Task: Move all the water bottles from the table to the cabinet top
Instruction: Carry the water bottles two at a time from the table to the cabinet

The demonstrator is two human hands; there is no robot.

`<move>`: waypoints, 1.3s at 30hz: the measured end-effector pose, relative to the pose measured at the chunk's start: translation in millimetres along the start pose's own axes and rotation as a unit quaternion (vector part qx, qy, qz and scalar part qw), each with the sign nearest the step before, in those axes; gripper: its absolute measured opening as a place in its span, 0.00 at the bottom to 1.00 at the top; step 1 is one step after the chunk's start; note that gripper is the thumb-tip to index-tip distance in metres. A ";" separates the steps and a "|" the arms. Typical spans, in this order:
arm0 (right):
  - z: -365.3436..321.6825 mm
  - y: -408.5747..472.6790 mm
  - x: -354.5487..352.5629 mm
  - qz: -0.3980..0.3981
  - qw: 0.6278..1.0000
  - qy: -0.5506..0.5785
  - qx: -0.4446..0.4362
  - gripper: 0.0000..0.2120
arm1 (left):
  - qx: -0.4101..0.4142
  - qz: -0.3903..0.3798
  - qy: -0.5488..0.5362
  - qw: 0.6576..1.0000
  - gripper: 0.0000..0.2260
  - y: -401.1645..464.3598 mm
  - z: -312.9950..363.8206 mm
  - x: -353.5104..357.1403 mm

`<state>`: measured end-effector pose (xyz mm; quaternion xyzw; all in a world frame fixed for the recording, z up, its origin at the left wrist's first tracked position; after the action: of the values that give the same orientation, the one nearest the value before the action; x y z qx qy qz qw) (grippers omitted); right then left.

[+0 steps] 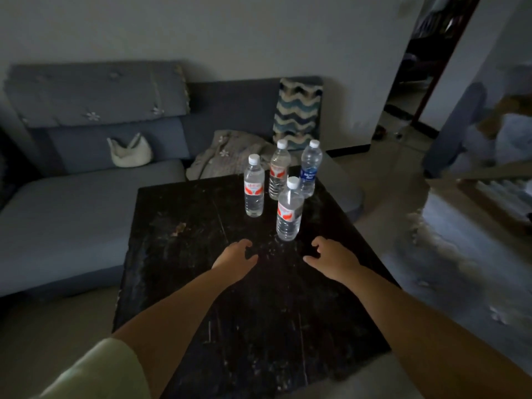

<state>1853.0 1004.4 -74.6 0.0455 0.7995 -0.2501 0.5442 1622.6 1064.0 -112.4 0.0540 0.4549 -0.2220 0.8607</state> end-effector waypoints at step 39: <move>-27.9 198.4 41.3 -0.150 0.908 0.384 -0.073 0.28 | -0.156 0.307 -0.298 0.890 0.23 182.5 -29.1 10.0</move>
<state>1881.2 1181.5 -173.0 -0.0226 0.9602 -0.2326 0.1533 1684.0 1232.8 -157.3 -0.0125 0.1666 0.1220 0.9784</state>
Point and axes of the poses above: each hand's wrist, its own y-axis towards the middle knuckle, its own x-axis out of the palm, z = x × y, the point moved 3 cm from there along y, towards the middle knuckle, and after that the axes turned 13 degrees about x, right-handed, at the moved point
